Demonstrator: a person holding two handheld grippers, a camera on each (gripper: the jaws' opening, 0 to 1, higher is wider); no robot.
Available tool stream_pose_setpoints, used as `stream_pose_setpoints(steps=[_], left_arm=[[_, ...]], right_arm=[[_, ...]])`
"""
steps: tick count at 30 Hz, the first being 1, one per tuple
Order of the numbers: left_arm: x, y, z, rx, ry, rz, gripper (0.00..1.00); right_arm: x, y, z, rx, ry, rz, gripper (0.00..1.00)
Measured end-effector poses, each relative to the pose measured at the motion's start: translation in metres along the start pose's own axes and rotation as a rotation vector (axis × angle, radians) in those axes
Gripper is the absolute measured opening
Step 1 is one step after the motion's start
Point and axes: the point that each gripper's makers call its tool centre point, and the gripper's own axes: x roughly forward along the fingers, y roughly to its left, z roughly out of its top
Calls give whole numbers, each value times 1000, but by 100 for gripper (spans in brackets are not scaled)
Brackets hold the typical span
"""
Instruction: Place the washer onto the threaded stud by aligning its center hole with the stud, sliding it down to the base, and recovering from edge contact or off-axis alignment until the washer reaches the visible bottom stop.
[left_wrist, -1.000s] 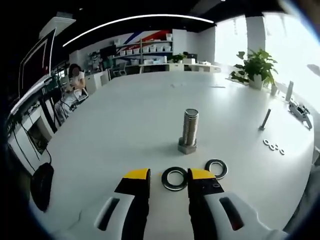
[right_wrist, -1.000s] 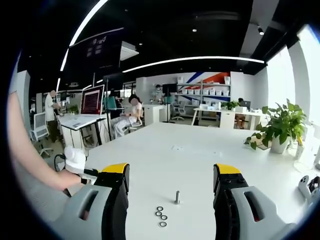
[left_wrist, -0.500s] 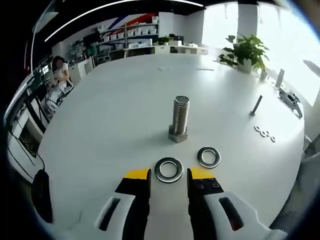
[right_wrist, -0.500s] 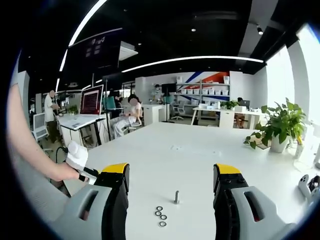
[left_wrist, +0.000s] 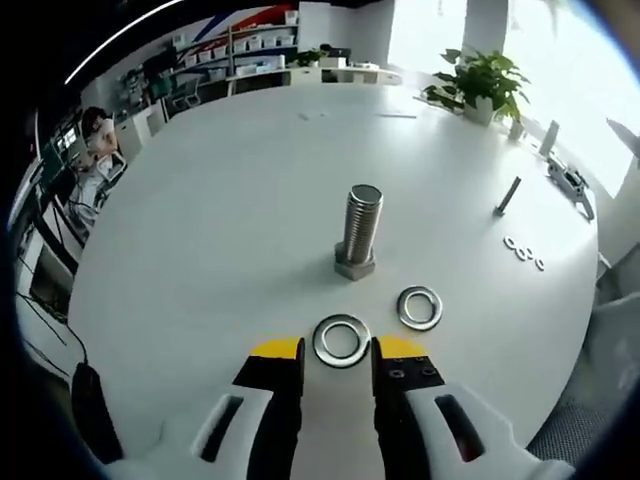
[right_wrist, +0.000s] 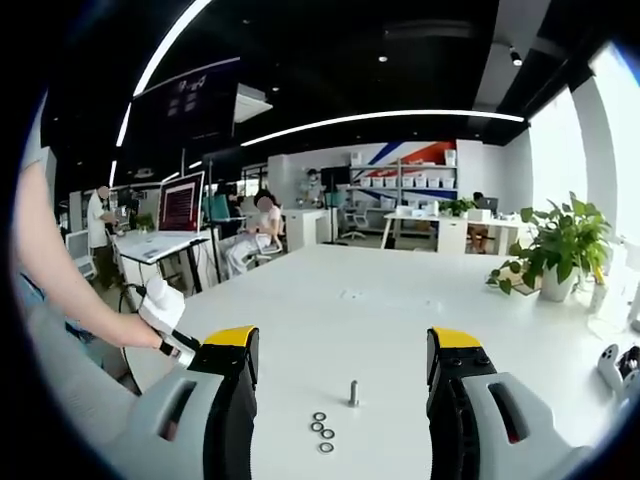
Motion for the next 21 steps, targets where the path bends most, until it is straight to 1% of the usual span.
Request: stream_pose_setpoints(steps=[5,8,12,15,18,21], left_arm=[[6,1,3,31,44,-23,25],[7,-1,2,77,75,-30,24],[7,0,1,84,101,-42,24],[8,0,0,101,132,-51,23],[9,0,-2,182,174,-56,24],[10,0,-2,190,192,-60,24]], right_arm=[[0,-1,0,6,0,-2,71],[0,-2,0,7,-1,-5,70],[0,-2,0,13,0,-5,70],[1,-2,0,13,-1,-3,70],[1,-1,0,9,-1,2,70],[1,0,-1,8,1,6,70]])
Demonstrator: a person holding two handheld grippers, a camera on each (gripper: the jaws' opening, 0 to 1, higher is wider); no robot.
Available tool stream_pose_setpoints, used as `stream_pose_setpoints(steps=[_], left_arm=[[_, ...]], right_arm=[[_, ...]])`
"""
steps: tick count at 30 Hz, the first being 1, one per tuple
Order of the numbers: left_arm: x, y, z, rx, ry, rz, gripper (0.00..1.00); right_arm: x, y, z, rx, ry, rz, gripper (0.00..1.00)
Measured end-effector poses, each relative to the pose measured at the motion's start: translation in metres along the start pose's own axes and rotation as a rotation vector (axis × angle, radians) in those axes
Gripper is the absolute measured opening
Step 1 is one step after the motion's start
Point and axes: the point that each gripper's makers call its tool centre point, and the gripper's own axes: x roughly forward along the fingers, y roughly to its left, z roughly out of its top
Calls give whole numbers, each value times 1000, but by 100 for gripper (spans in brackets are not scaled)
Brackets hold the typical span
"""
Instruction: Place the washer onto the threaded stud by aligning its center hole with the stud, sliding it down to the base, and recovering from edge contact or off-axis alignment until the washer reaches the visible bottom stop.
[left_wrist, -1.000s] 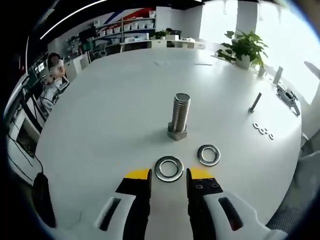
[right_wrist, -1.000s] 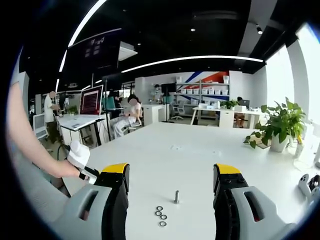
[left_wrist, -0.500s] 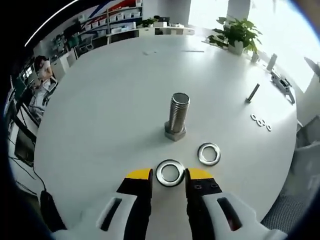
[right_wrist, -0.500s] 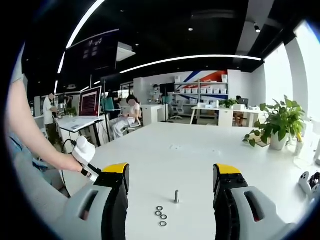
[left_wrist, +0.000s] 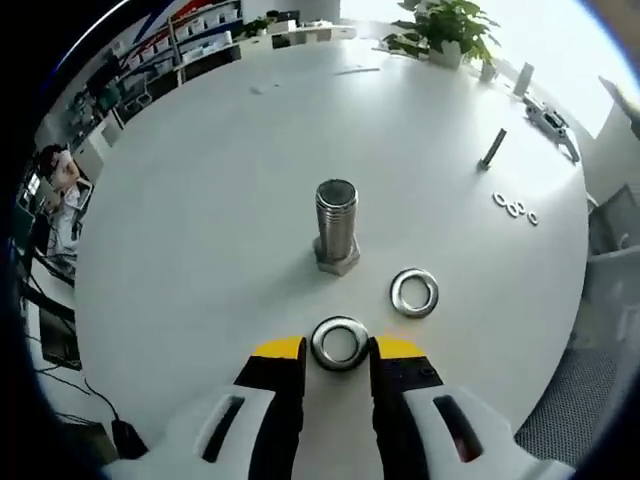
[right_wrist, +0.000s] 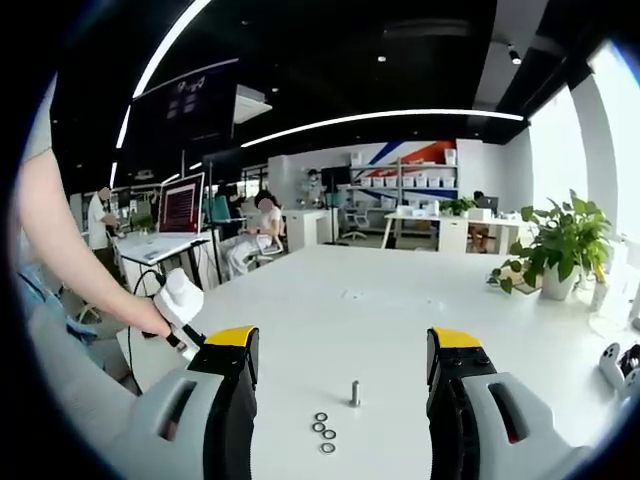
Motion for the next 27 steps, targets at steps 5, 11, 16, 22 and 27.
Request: stream_pose_setpoints(steps=[5,11,16,22,27], left_arm=[[3,3,-1,59,37,-10,22],[7,2,0,108,70,-31,22],[8,1,1,144,109,-52,23],[8,3,0,173,138,-58,22],[9,2,1,196,153,-60,21]], right_arm=[[0,-1,0,7,1,-1,70],[0,-1,-1,6,2,-1,70],[0,-2,-1,10,4,-4,70],[0,-2,-2,8,6,-6,70],[0,-2,-2,8,7,-7,70]])
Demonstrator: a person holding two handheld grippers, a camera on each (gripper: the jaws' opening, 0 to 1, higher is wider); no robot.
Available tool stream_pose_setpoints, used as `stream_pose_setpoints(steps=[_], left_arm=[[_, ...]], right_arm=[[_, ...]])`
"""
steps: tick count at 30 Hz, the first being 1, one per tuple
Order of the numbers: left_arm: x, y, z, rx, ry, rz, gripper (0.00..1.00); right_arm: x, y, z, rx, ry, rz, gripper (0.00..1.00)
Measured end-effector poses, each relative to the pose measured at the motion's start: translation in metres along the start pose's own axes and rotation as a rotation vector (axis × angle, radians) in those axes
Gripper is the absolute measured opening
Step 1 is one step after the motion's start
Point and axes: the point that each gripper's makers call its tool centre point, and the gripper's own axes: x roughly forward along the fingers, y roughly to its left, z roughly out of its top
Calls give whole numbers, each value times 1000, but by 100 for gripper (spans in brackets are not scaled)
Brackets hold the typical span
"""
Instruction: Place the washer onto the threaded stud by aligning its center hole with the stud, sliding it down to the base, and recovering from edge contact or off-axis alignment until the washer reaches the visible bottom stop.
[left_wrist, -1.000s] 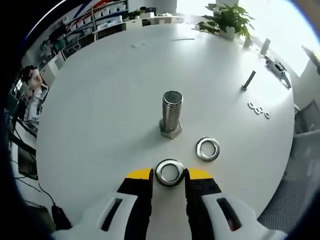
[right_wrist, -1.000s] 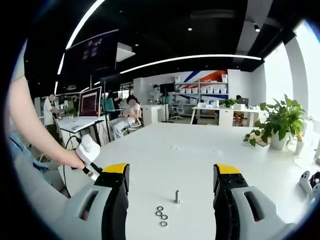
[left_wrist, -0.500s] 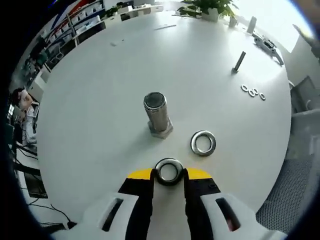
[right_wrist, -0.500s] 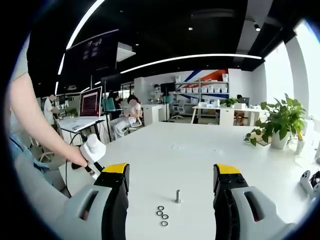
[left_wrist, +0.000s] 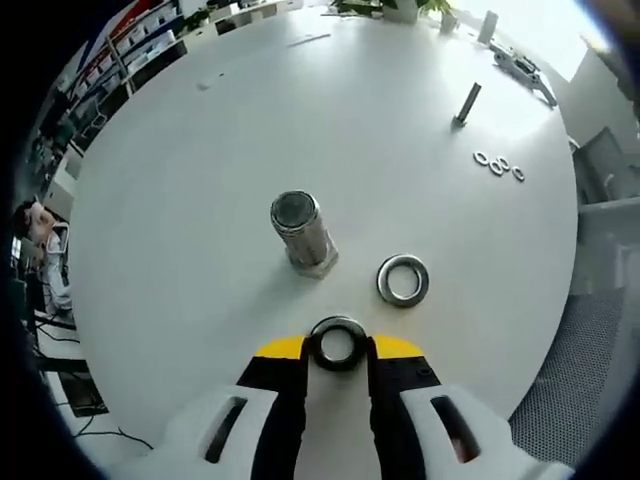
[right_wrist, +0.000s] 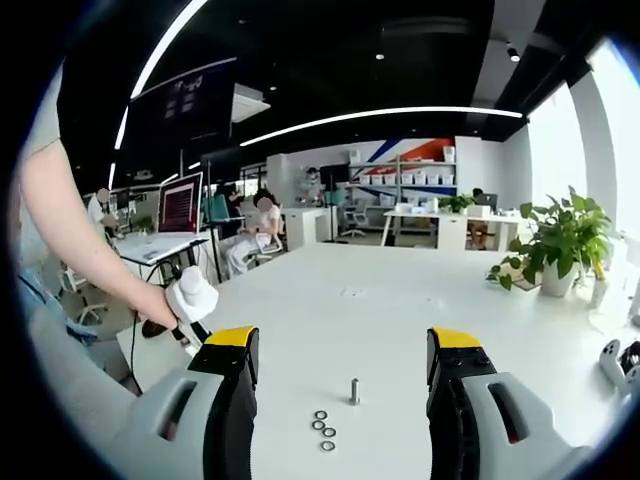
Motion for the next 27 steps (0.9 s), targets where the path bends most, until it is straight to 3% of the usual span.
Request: stream_pose_setpoints(steps=[6,27], left_arm=[[-1,-1,0,34,-7,16,21],[-8,0,2,31,-10,15,21]], right_arm=[[0,0,0,2,0,-2,70],[-1,-2,0,7,-1,-4,70]])
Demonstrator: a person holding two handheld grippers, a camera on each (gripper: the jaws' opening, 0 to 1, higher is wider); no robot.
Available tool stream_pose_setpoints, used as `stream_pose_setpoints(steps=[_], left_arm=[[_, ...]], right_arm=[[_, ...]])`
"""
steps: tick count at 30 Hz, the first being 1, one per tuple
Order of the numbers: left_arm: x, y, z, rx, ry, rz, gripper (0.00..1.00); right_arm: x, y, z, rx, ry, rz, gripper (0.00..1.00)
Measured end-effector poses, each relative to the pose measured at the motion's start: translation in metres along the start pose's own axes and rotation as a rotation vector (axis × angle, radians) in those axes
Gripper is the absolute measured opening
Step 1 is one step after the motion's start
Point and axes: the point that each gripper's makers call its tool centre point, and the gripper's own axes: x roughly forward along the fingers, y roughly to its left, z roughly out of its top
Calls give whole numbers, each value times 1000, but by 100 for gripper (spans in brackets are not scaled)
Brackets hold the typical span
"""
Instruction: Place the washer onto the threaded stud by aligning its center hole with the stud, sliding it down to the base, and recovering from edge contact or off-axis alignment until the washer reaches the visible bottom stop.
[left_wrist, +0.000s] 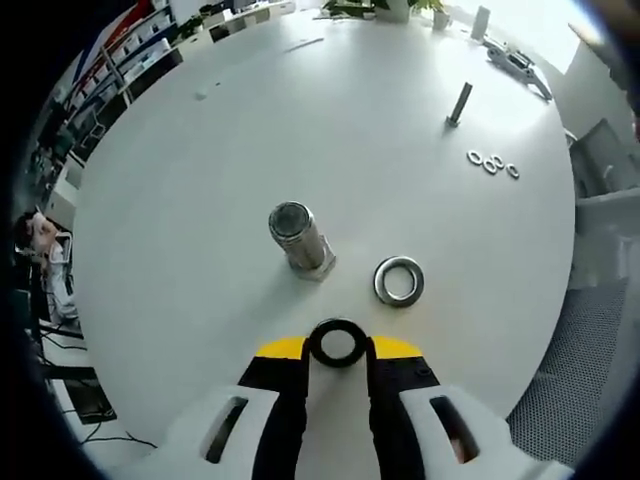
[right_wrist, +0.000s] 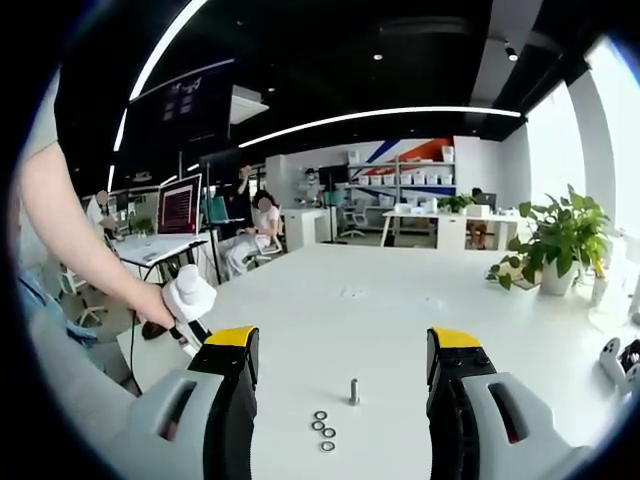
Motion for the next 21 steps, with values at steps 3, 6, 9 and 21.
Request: stream_pose_setpoints(steps=[3,6,9,21], left_arm=[[1,1,-1,-8,3,0,21],[3,0,-1,2,6,0,21],[3,-3,1,3,4,-3,21],[4,-6,-4,6,26,-17,21]], right_arm=[[0,0,1,3,-2,0,70],[0,0,0,4,1,-1,70],[0,0,0,4,1,0,70],[0,0,-1,7,2,-2,70]])
